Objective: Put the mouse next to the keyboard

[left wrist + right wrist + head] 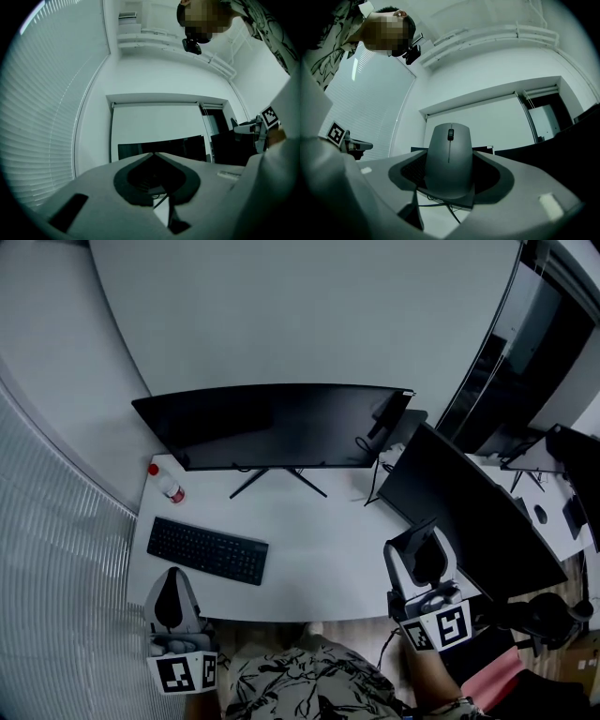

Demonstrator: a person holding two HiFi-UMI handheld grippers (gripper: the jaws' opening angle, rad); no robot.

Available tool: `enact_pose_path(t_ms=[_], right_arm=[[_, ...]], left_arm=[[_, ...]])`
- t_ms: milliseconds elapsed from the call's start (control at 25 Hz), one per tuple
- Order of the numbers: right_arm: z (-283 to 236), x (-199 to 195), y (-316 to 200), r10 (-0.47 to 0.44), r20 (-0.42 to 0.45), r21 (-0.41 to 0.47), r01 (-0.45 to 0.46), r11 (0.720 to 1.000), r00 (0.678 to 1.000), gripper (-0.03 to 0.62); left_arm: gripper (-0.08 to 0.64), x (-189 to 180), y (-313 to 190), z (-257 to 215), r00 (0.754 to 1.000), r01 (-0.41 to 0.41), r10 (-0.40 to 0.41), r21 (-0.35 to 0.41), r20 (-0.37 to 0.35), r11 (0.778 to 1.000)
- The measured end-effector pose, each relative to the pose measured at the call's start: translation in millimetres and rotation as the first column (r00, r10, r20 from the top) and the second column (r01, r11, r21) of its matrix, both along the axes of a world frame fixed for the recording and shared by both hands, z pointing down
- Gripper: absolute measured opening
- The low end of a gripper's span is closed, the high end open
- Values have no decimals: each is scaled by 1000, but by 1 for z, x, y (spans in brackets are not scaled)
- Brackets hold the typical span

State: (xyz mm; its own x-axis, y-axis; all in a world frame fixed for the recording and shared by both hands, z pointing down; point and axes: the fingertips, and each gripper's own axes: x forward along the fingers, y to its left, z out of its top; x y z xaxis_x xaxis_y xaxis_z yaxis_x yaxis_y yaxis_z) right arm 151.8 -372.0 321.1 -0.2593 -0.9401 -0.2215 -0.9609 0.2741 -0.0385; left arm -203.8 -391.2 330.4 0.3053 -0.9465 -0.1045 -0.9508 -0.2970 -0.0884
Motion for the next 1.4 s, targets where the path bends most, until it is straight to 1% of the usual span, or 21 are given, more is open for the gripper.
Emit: enact_pose_path(t_ms=[120,240,440,600,720,880,960,1120,1240,1320,1400], right_arm=[[2,0,-7,10,-15,-11,-11,1000,1000,301],[0,3,-13,42,-30,-14,-43,999,999,301],[1,-10,-15,126,-51,-29,-128,991,991,301],[1,-25,-16,196,-55,-38,-199,979,979,301],[4,-34,-15,223,-56,-51,-226,973,973,301],[19,-46,-17,240,-58,-83,-244,966,969,301],[28,-55,-20,232,-67,-105,-238,966,970,301],[47,-64,-28,230,-81,-141,-239,961,970,301],[61,-73,-39,210,-55,-168,-217,962,976,301],[75,-79,-45,194,-34,-198,-197,960,980,301],[99,-82,-48,191,-38,-255,-194,947,981,301]], left_arm=[[-5,-2,-11,3,1000,-10,10,-7,-6,1000],[-5,-4,-25,9,999,-37,36,-19,-17,999],[-5,-16,-51,17,994,-110,109,-46,-25,993],[-5,-29,-68,11,985,-171,170,-42,-7,984],[-5,-35,-78,8,979,-205,205,-42,0,978],[-5,-38,-86,9,972,-236,236,-39,-3,971],[-5,-39,-87,11,969,-247,247,-45,-4,968],[-5,-45,-88,19,968,-251,251,-60,-4,966],[-5,-48,-89,25,968,-249,249,-77,-4,965],[-5,-49,-90,28,968,-250,250,-85,-1,965],[-5,-50,-89,33,969,-248,249,-100,-2,964]])
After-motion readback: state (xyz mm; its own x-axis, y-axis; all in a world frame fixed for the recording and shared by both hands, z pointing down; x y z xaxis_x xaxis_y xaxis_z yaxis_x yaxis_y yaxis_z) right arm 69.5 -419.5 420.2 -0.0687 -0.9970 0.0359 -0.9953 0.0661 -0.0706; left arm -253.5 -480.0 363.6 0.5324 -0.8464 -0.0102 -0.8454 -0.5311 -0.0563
